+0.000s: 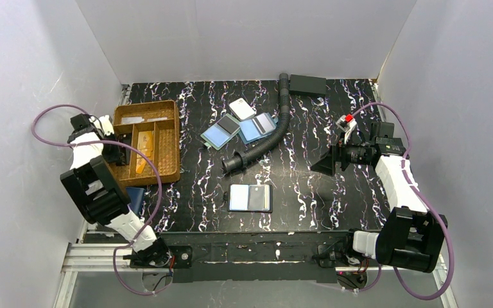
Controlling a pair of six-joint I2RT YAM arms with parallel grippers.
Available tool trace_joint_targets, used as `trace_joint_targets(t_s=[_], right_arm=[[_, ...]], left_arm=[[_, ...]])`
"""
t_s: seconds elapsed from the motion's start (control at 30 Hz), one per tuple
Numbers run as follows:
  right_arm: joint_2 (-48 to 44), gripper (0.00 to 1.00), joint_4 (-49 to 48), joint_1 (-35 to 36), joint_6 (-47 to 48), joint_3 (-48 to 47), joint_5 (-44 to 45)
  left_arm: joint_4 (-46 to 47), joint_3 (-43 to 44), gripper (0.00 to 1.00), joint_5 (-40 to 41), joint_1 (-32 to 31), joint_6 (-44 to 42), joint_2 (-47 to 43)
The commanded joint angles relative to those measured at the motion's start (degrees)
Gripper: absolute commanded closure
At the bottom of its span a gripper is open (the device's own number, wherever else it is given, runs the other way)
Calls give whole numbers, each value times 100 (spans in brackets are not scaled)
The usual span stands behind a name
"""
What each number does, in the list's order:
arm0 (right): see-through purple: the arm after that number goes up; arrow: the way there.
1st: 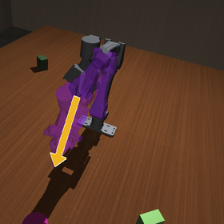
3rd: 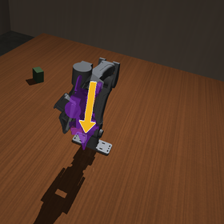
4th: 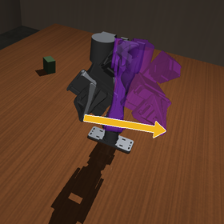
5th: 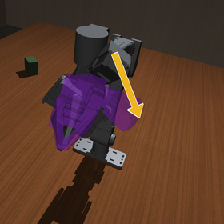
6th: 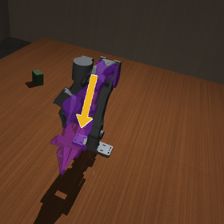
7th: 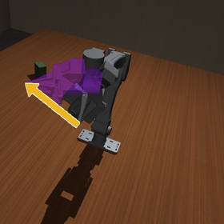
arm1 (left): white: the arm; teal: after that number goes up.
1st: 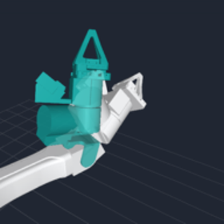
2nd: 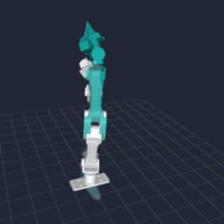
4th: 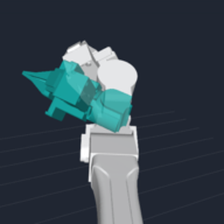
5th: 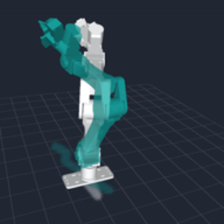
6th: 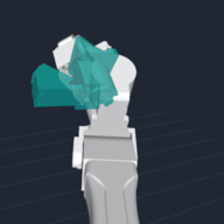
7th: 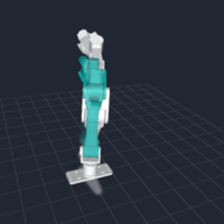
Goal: Take the credit cards out of the card holder
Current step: Place the credit card in the storage box.
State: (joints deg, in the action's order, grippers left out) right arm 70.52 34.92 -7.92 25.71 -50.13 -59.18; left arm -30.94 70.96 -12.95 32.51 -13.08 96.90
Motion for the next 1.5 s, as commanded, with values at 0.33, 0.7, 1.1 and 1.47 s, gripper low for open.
trace_joint_targets(t_s=[0.33,0.7,1.1,1.47], right_arm=[[-34,2,-124,-13,11,21,-212],[5,2,-108,-18,4,27,-287],[-19,2,-106,-19,21,34,-322],[46,2,80,-19,382,-36,-75]], left_arm=[[-210,555,91,-32,10,124,457],[-210,1091,86,267,14,688,212],[385,576,84,-435,-48,1785,-898],[1156,-1778,42,-1028,-589,2887,-4103]])
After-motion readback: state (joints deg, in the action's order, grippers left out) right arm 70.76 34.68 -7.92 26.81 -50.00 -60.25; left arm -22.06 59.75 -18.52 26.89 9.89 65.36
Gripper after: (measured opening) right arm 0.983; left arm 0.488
